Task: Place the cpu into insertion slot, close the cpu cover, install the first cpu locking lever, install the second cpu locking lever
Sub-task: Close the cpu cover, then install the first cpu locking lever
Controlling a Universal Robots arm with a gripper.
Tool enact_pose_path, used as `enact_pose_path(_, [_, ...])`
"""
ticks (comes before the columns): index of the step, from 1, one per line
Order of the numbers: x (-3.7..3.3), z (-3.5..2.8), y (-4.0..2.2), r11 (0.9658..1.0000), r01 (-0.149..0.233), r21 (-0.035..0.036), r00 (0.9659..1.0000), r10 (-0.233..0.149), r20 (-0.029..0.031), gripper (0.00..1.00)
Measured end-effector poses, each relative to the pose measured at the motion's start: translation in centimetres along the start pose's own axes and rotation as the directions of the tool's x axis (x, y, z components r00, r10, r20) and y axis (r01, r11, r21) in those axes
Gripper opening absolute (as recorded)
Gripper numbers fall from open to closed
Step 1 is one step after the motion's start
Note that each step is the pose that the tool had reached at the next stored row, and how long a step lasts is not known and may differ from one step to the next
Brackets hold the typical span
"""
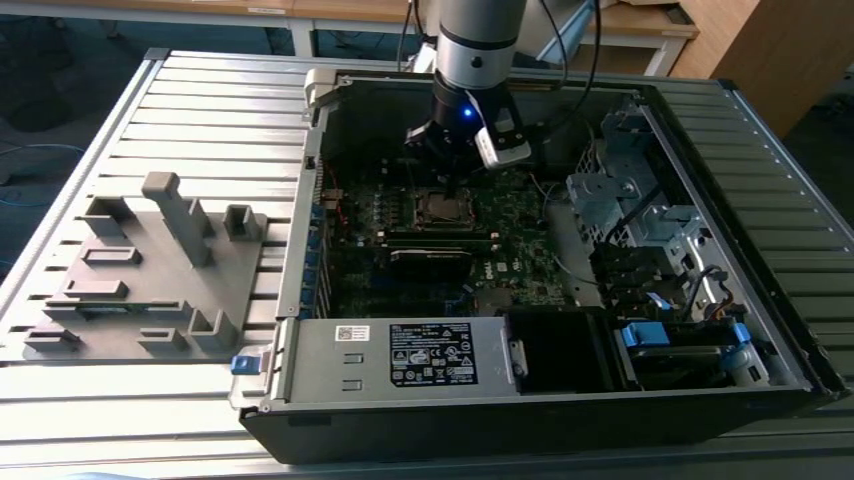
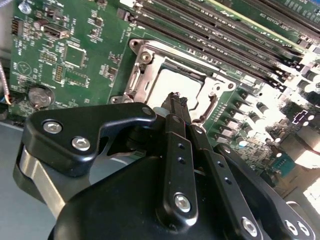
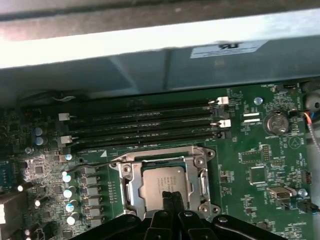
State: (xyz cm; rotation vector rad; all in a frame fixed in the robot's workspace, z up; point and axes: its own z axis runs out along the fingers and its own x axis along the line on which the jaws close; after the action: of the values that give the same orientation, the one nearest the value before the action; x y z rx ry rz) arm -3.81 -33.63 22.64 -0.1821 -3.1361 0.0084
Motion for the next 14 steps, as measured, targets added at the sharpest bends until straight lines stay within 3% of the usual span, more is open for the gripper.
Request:
enact_pose_path(9, [0.29,0.13,-0.03,1.0,0.0,0.0,1.0,0.0,0.0001,0.11])
enact_pose_path(14, [0.29,-0.13,-0.04,1.0,0.0,0.0,1.0,0.0,0.0001,0.11])
